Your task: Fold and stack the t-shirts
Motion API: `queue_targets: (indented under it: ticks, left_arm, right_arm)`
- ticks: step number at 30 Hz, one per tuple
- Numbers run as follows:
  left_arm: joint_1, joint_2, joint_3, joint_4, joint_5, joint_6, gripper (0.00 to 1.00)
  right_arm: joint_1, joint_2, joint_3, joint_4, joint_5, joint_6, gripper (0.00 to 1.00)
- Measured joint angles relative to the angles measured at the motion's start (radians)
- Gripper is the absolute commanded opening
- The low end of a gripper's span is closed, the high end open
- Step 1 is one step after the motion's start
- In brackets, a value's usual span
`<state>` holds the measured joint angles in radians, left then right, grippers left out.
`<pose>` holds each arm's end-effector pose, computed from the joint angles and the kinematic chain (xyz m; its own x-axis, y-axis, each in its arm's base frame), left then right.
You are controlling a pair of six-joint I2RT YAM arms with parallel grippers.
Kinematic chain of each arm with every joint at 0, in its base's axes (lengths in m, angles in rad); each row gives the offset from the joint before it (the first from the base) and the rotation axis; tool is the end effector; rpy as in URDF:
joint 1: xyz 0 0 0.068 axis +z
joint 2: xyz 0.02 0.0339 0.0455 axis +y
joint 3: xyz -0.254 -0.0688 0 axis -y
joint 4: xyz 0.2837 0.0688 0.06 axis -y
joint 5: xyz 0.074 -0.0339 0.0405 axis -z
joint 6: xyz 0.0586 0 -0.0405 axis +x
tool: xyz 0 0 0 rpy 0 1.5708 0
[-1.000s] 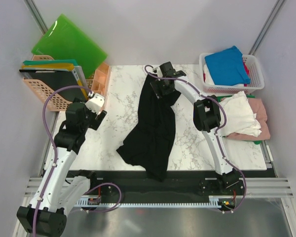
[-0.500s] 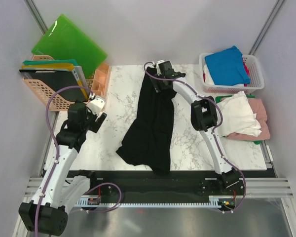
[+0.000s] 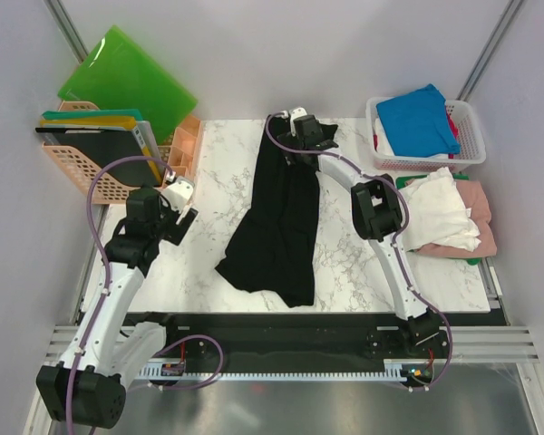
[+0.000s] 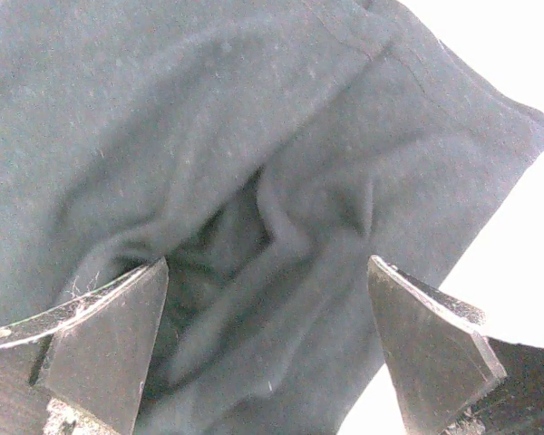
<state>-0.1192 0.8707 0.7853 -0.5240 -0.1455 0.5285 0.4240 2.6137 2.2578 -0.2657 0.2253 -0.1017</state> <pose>0.2516 -0.0216 0.2678 -0.4910 0.5613 -0.6663 0.2862 0.8263 0.4851 0.5822 0.2484 0.1225 -0.5041 -0.3361 -0.7955 -0.2882 0.9338 -0.2120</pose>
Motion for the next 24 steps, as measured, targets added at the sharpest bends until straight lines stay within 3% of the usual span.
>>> queue_targets:
  ticks: [8,15,18,21,24]
  left_arm:
    - [0.0,-0.009,-0.05,-0.004,0.061,-0.016,1.0]
    - [0.0,-0.015,-0.056,-0.015,0.096,-0.027,1.0]
    - [0.0,-0.016,-0.056,-0.019,0.097,-0.03,1.0]
    - [0.0,-0.016,-0.055,-0.02,0.092,-0.037,1.0]
    - [0.0,-0.02,-0.055,-0.015,0.06,-0.047,1.0]
  right_arm:
    - [0.013,-0.246,-0.329,0.114,0.048,-0.032,0.98]
    - [0.056,-0.543,-0.419,0.137,0.062,-0.028,0.98]
    - [0.06,-0.687,-0.408,0.032,0.018,-0.026,0.98]
    - [0.054,-0.781,-0.375,-0.187,-0.088,-0.049,0.98]
    - [0.047,-0.872,-0.467,-0.38,-0.225,-0.087,0.98]
